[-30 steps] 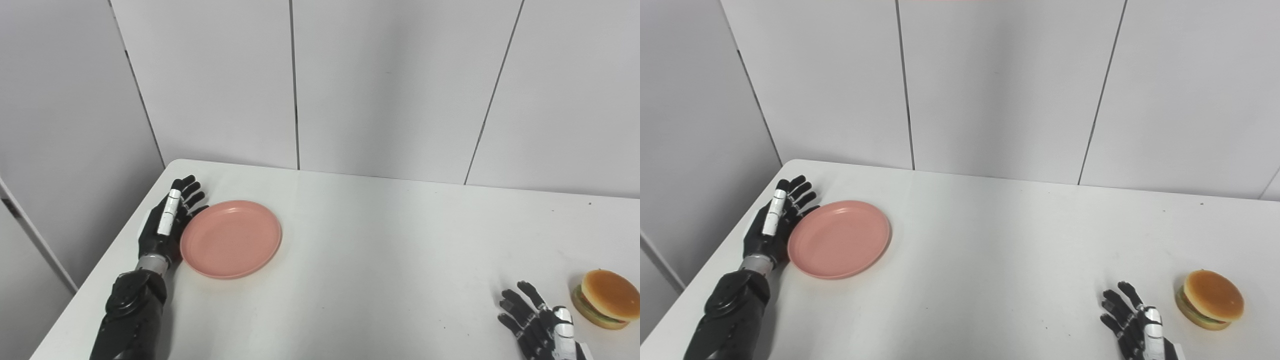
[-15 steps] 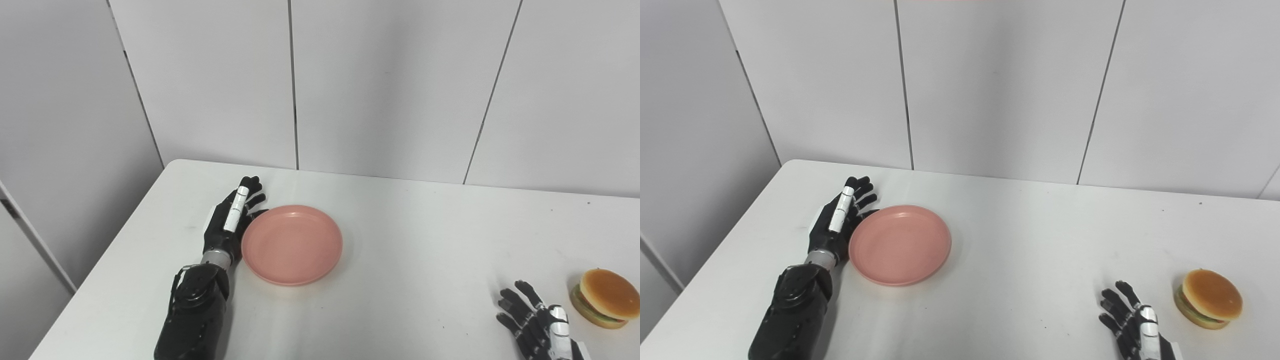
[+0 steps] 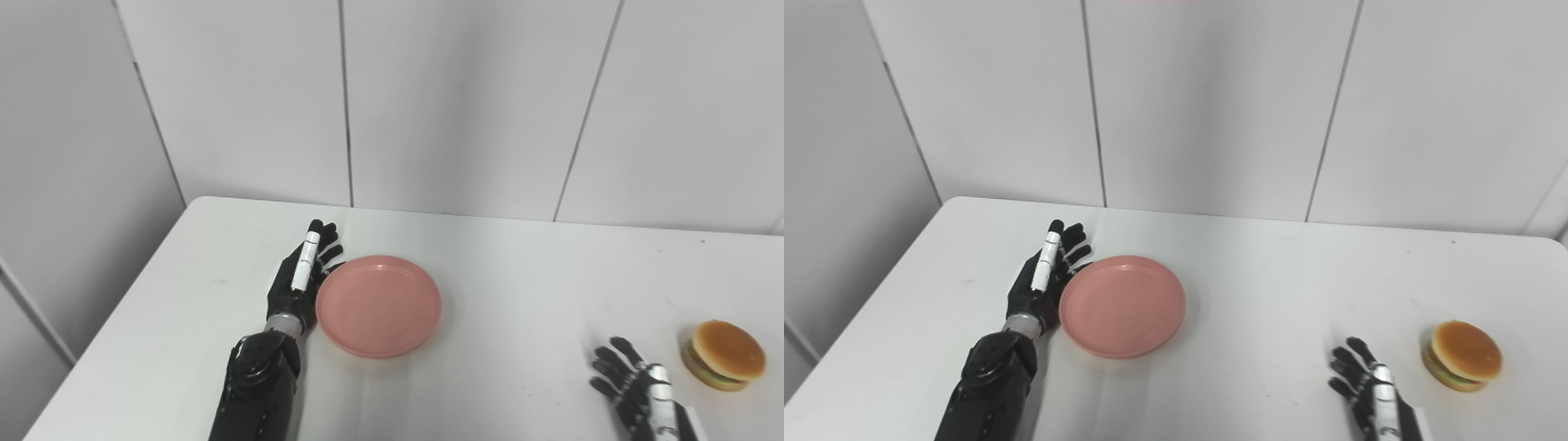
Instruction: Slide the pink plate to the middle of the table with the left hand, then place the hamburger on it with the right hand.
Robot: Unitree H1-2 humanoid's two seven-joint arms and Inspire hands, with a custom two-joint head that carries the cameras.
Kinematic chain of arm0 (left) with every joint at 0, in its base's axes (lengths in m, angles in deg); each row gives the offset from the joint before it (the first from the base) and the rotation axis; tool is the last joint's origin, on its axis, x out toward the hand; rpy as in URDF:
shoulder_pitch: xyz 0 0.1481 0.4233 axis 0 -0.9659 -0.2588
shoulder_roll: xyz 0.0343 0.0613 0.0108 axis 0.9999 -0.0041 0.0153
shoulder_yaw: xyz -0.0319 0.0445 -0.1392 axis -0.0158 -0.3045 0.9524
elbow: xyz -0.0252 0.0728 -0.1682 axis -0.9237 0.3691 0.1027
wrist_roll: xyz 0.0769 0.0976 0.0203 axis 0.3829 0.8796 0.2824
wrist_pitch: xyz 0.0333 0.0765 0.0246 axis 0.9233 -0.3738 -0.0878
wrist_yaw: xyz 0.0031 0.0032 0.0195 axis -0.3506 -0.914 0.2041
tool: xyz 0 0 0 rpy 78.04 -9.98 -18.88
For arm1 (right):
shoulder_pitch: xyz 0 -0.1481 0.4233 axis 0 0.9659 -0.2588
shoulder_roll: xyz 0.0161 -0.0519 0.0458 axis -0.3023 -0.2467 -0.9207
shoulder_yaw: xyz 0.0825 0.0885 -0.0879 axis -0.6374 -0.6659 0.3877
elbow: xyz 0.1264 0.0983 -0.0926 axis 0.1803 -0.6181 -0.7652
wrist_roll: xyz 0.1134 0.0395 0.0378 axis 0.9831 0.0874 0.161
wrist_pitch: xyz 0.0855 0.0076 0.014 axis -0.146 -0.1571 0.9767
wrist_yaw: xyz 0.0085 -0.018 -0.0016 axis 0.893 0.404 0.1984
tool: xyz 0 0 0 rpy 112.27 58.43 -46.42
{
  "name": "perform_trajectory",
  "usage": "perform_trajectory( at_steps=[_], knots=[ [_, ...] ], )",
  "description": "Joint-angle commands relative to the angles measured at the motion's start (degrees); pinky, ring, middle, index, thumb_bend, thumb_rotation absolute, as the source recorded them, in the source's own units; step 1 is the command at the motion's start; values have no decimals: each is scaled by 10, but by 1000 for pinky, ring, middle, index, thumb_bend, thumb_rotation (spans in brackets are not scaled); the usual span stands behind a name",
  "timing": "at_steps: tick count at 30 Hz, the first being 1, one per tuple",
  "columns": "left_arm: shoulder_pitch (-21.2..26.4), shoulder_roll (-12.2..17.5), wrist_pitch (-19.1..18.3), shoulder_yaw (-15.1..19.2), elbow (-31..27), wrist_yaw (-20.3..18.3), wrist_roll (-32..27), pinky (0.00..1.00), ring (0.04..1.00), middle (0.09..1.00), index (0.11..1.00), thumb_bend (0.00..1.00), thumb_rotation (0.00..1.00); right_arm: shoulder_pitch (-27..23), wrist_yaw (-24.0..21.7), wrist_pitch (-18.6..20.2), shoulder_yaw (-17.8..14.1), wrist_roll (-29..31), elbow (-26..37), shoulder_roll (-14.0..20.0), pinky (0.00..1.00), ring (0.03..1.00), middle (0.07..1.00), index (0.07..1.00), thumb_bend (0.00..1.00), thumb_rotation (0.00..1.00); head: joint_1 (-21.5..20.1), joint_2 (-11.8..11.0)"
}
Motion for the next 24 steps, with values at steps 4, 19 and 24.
perform_trajectory(
  at_steps=[4, 19, 24],
  knots=[
    [3, -27, 2, -28, -35, 10, 25, 707, 871, 903, 746, 848, 806, 27, 6, 0, 25, -20, 14, -27, 804, 840, 826, 848, 687, 1000, -30, 0],
    [-15, -46, -7, -31, -54, 0, 12, 777, 872, 899, 752, 853, 806, 17, 75, -79, 101, -119, -30, -72, 768, 818, 832, 838, 821, 992, -176, -6],
    [-14, -43, -12, -26, -51, -3, 8, 787, 881, 902, 756, 873, 802, 13, 98, -101, 106, -139, -47, -87, 773, 831, 923, 914, 785, 998, -185, -7]
  ],
)
